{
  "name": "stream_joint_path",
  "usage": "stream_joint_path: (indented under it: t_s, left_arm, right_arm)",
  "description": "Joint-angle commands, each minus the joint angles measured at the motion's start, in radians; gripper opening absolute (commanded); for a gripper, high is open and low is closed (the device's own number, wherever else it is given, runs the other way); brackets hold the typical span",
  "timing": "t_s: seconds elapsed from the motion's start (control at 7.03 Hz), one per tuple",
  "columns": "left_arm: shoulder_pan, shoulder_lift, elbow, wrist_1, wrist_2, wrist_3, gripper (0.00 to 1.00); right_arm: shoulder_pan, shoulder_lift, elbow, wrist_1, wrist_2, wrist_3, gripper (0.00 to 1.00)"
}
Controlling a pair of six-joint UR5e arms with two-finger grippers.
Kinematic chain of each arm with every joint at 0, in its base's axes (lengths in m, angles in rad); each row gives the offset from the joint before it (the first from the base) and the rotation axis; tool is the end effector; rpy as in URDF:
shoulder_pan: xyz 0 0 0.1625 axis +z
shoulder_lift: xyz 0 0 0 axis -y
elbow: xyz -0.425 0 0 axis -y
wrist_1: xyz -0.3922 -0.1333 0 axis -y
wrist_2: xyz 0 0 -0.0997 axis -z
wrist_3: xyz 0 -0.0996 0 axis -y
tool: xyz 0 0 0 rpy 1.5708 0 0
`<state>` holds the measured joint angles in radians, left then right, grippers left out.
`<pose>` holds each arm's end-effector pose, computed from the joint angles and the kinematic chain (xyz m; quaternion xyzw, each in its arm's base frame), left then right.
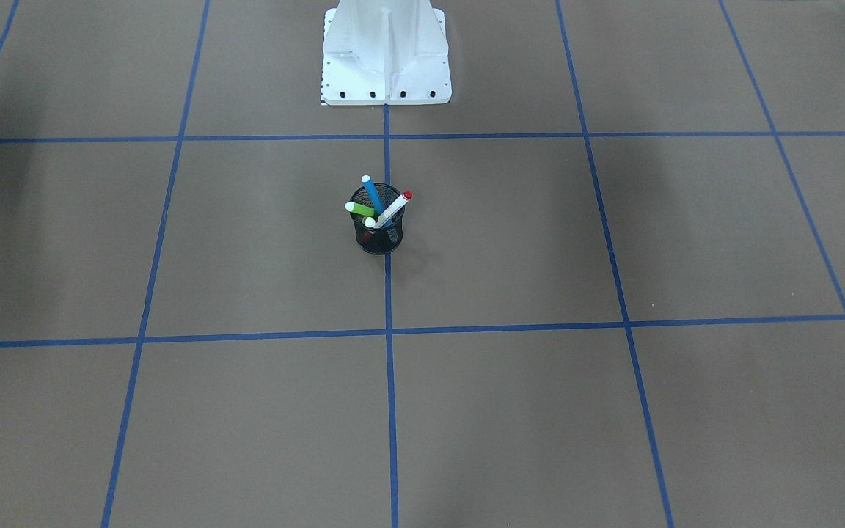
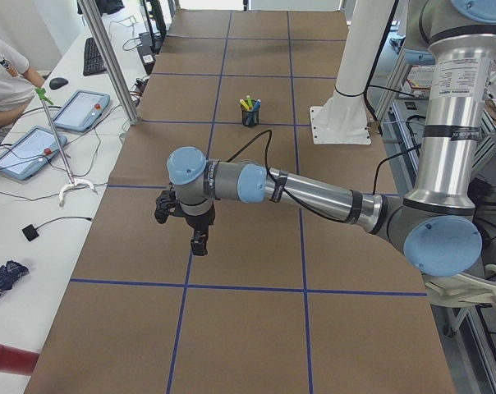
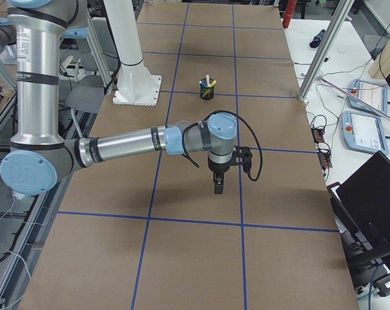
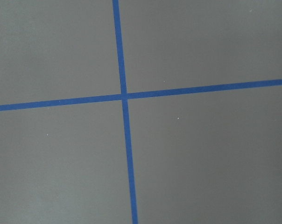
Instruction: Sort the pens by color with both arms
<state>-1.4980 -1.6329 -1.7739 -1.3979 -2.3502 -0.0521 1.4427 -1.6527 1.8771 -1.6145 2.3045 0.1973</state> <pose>-0.0260 -0.5139 0.5452 0.0189 0.3814 0.0271 0.9238 0.0074 -0.4637 0.5537 0.0252 -0.3661 -0.0002 0.9302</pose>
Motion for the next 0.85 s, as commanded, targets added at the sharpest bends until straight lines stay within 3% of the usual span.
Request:
stream_joint_path:
  t_s: [0.0, 0.71]
  left_arm:
    - [0.001, 0.040, -0.045, -0.025, -0.023, -0.020, 1.00]
    - [0.004, 0.050, -0.024, -0.044, -0.026, -0.006, 1.00]
  right_arm:
    - [0.001, -0.001, 0.005, 0.001, 0.000, 0.005, 0.99]
    - [0.001, -0.018, 0.010, 0.057, 0.003, 0.007, 0.99]
